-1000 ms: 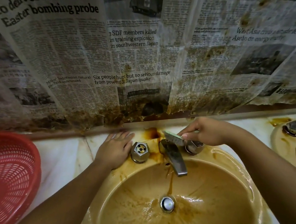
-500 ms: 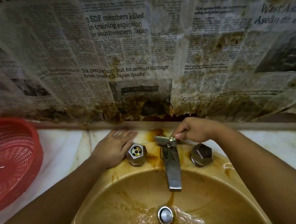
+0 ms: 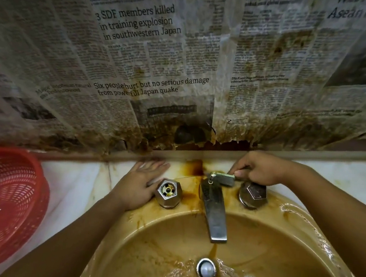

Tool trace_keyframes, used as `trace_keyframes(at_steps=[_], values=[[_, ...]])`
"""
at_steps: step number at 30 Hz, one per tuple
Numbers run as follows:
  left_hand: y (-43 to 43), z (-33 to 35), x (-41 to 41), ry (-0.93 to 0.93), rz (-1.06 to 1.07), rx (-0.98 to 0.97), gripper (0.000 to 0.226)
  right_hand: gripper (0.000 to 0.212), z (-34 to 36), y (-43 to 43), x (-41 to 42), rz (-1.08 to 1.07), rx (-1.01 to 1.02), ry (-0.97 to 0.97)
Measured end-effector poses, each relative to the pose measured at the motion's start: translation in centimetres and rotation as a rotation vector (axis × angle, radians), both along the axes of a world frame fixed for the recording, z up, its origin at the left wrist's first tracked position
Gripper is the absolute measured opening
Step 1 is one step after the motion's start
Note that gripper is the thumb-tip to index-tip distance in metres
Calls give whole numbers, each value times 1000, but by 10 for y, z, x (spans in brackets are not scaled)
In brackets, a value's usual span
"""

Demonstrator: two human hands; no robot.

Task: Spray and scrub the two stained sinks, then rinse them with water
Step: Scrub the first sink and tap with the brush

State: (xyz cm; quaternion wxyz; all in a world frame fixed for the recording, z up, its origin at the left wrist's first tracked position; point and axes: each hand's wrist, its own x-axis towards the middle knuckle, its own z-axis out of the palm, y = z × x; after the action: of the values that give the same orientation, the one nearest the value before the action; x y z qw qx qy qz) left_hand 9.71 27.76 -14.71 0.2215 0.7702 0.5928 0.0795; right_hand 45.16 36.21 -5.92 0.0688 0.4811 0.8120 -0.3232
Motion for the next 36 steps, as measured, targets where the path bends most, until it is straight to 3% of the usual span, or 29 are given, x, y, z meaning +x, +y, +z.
trace_keyframes(at_steps=[2, 5, 8, 13, 15, 17, 20, 26, 31, 36], values=[[-1, 1, 0, -18, -2, 2, 94, 22, 1, -4, -13, 22, 26, -11], [-1, 3, 1, -2, 1, -3, 79, 23, 10, -8, -12, 35, 45, -62], [-3, 6, 4, 3, 10, -5, 79, 22, 17, -11, -1, -18, 24, -86], [-4, 4, 1, 12, -8, -8, 74, 19, 15, -15, -47, 54, 183, -169], [-7, 3, -1, 5, -30, -5, 68, 19, 19, -14, -35, 12, 124, -170], [-13, 4, -2, -16, -43, -14, 58, 26, 15, -16, -19, -5, 57, -135], [-24, 4, -5, -43, -62, -43, 48, 35, 9, -24, -28, 0, 116, -151], [-53, 12, -12, -52, -5, -46, 51, 22, 31, -29, -18, 11, 102, -228], [-57, 11, -10, 1, 8, -44, 54, 23, 29, -39, -45, 36, 262, -252], [-62, 8, -11, 34, 14, -1, 62, 27, 45, -63, -19, 9, 313, -341]])
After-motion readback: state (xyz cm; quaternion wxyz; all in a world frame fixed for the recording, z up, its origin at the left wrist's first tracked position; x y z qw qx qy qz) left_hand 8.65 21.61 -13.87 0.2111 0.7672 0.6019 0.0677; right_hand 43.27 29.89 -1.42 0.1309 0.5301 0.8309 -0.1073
